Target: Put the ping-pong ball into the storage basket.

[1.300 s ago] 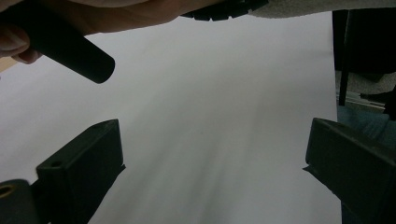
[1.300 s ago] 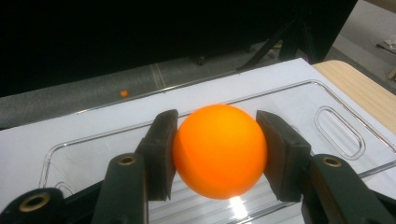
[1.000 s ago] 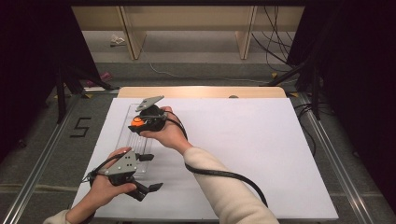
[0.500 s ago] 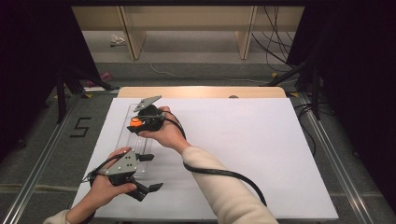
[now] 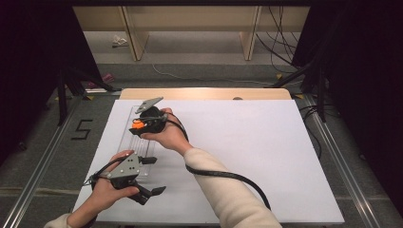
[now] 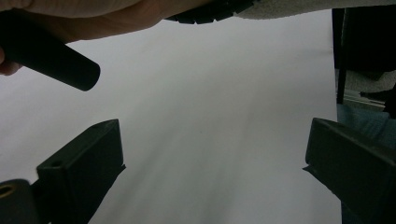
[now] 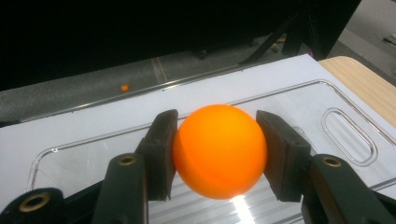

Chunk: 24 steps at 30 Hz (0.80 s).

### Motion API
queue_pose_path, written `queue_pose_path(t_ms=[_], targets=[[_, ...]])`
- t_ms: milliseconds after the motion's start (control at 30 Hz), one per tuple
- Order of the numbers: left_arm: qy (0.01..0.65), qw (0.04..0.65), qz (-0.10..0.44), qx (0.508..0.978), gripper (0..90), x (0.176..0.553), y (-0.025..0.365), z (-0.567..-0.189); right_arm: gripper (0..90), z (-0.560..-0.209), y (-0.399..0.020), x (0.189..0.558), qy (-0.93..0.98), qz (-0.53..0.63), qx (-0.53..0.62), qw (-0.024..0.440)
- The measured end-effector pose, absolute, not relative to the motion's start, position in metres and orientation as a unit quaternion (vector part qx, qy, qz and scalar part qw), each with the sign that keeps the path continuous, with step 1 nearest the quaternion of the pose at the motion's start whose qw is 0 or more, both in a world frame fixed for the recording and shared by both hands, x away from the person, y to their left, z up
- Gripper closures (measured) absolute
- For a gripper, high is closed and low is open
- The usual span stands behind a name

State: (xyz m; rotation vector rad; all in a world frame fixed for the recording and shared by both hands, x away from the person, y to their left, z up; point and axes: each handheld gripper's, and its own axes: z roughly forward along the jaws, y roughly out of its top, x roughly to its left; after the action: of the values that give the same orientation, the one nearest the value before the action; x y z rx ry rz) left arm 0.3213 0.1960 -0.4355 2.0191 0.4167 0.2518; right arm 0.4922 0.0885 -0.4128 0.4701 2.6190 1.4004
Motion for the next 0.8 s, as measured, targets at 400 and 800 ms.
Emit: queue_pose_path(t_ms=[400, 800], targets=[[0.172, 0.508, 0.105, 0.838, 4.0, 0.3211, 0.1958, -0.4357, 51.6, -0.4165, 0.0938, 0.4946, 0.874, 0.457, 0.154, 0.062], [0.171, 0.506, 0.105, 0.839, 4.1, 0.3209, 0.1955, -0.4358, 51.6, -0.4222, 0.0964, 0.4963, 0.876, 0.453, 0.158, 0.057]])
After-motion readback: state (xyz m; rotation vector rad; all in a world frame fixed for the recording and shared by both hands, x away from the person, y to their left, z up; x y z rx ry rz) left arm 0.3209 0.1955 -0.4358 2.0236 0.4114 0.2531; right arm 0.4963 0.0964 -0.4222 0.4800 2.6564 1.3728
